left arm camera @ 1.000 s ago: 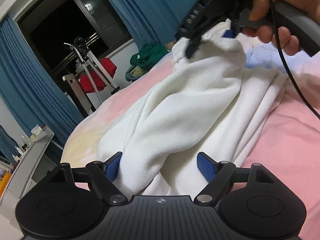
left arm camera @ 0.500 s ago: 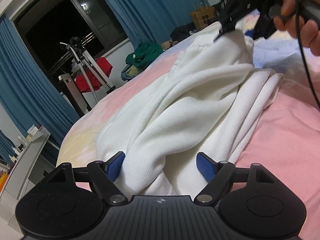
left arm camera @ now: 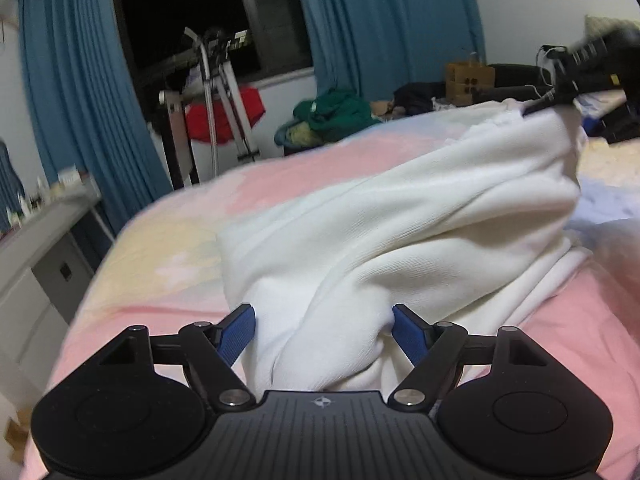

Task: Fold clothes

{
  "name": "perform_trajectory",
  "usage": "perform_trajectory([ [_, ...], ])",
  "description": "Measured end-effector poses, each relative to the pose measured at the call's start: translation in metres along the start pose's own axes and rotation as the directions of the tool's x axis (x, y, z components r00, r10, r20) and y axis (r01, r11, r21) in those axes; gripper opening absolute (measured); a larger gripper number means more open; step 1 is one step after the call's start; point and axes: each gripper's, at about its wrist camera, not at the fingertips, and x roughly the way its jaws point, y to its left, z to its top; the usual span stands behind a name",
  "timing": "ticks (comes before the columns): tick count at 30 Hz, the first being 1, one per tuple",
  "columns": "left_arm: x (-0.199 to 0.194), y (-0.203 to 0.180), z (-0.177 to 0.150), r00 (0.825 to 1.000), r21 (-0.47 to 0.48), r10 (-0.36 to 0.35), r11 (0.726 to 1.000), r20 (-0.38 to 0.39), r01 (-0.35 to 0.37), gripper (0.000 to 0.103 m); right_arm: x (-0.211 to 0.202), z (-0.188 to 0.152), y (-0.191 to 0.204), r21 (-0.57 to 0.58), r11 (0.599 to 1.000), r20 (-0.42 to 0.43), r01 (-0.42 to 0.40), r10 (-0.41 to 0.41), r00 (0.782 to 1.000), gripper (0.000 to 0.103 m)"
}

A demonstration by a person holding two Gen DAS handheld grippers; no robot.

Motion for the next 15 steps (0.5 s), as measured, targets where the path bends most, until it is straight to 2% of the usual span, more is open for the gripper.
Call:
perform_trajectory([
  [5,0.003,0.011,0.003,1.0,-0.045,-0.016,0.999,-0.009,0.016,0.079,0.039,-0.02,-0.032,0.069,0.991,-0.136,0.111,-0.101,0.986,0.044],
  [10,0.004,0.023,0.002,0.999,-0.101,-0.026,0.995,-0.026,0.024,0.08,0.036,-0.022,-0.03,0.08,0.993,-0.112,0.092,-0.083,0.99,0.048],
  [13,0.003,0.025,0.002,0.999,-0.112,-0.022,0.994,-0.032,0.018,0.081,0.032,-0.023,-0.028,0.085,0.993,-0.108,0.076,-0.067,0.992,0.056],
  [14,0.003,0.025,0.001,0.999,-0.117,-0.021,0.993,-0.034,0.017,0.081,0.03,-0.023,-0.027,0.089,0.993,-0.115,0.075,-0.065,0.991,0.061],
  [15,0.002,0.026,0.0,0.999,-0.123,-0.021,0.992,-0.036,0.016,0.081,0.029,-0.023,-0.026,0.093,0.993,-0.122,0.075,-0.063,0.991,0.071],
])
